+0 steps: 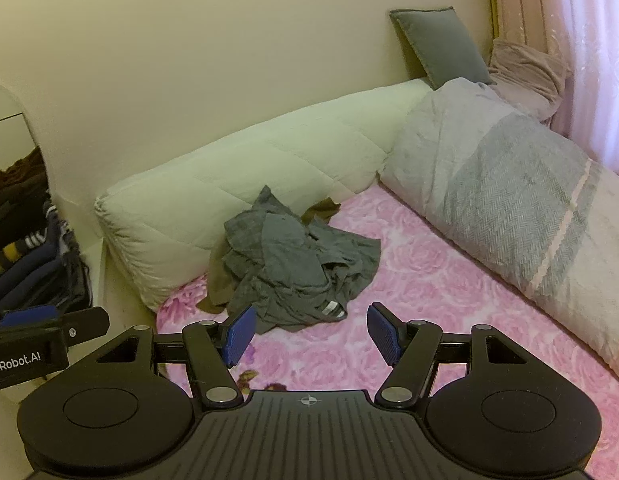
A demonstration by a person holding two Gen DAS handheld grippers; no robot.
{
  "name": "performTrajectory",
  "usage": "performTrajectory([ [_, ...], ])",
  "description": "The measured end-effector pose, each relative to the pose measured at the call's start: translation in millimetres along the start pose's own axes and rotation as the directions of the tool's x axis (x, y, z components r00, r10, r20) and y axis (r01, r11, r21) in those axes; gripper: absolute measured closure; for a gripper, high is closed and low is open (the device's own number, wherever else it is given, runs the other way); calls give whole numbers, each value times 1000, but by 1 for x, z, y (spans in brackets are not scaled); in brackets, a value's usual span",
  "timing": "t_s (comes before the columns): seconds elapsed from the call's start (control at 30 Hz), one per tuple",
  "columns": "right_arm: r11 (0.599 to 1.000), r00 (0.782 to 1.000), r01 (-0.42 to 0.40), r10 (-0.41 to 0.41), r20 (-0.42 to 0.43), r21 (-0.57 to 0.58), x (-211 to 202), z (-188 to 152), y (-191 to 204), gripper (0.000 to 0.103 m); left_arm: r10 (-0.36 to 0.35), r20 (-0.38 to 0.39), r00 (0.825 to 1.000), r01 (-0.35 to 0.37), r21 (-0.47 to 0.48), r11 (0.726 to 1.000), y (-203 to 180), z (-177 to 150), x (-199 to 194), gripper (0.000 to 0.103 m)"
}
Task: Fold clothes
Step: 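Move both grippers toward the crumpled grey-green t-shirt on the bed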
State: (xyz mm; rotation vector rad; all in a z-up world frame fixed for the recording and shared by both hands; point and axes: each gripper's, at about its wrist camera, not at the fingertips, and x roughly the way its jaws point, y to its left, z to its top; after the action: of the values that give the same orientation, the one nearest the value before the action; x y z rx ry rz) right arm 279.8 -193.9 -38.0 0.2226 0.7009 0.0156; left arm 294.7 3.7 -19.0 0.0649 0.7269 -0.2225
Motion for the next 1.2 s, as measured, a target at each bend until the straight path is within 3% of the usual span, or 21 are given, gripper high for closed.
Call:
performTrajectory([
  [0.3, 1000, 1000, 11, -11, -17, 10, 42, 23, 5, 38, -47, -11, 999, 47, 11, 999, 15, 31, 42, 42],
  [0.53, 998, 996, -11, 16, -88, 63, 86, 34, -1, 38, -70, -54, 996, 70, -1, 998, 30, 46, 88, 42],
  [1.2, 976, 984, 19, 20, -176, 216, 187, 32, -47, 38, -176, -159, 972, 183, 30, 983, 25, 57, 217, 45],
])
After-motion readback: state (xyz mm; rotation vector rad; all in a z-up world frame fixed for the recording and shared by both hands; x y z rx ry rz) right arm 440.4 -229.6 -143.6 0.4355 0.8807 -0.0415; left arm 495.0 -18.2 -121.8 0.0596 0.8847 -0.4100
